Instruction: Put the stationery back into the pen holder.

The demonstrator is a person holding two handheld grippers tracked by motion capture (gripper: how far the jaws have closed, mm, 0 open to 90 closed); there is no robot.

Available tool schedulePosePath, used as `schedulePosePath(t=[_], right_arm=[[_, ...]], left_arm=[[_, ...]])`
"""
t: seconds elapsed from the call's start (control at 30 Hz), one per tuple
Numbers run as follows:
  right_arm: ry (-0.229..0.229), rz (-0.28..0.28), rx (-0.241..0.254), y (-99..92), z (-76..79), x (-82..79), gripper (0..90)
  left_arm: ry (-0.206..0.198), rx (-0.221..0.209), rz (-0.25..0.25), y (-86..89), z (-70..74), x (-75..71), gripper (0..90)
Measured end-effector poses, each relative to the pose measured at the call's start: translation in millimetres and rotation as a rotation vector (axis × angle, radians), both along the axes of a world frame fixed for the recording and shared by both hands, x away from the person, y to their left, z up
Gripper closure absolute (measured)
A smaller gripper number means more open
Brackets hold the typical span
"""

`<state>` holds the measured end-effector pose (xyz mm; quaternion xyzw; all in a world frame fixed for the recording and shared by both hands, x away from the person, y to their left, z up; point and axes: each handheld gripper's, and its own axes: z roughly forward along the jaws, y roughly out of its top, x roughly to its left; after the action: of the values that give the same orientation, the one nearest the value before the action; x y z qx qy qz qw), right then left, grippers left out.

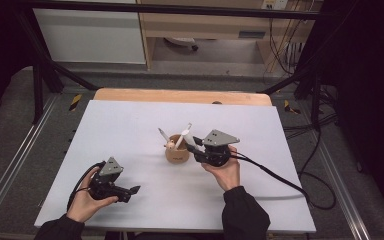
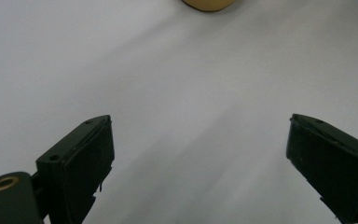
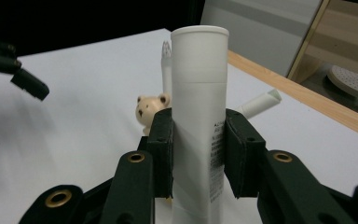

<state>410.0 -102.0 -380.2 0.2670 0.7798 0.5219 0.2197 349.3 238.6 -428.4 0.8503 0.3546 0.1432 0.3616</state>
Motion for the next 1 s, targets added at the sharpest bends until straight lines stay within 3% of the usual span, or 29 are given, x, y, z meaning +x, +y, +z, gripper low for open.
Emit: schedulePosePath(t=[0.33,0.7,1.0], right_arm=[[0.013,-0.049,0.128,18.8,-4.9,21.4,66.6],[0.05,-0.064,0.176,29.5,-23.8,35.2,66.6],[0.086,-0.065,0.174,36.1,-39.7,40.9,66.6]], left_arm=[[0.011,-0.02,0.022,6.3,-7.5,-0.2,7.7],[0.008,-0.023,0.026,6.7,-9.6,0.4,7.8],[0.006,-0.025,0.026,7.2,-9.3,0.0,7.8]])
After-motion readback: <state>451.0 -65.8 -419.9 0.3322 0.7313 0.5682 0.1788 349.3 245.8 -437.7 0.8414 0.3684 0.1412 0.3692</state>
